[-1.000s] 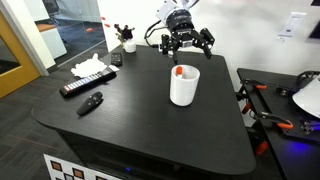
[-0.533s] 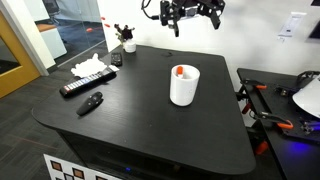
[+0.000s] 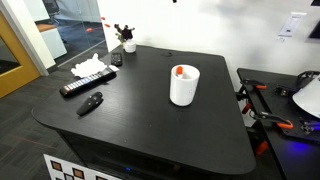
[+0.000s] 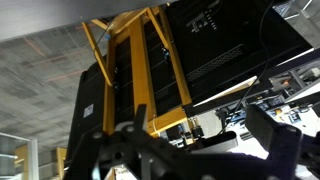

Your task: Put the marker in the cup

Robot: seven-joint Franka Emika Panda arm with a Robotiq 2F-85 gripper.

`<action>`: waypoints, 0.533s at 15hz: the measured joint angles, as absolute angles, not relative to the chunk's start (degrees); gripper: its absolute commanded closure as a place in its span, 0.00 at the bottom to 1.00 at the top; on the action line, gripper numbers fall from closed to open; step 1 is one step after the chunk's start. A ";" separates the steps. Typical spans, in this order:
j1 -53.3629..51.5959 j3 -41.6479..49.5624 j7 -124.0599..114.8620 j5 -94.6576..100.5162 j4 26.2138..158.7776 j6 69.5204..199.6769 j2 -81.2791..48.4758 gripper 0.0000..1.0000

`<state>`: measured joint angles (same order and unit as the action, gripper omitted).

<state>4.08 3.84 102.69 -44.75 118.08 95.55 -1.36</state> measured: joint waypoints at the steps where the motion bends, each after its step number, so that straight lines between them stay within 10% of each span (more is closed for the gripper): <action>1: 3.92 3.76 99.53 -43.57 118.32 96.30 -0.31 0.00; 8: 3.88 3.60 96.32 -42.11 118.44 96.44 0.31 0.00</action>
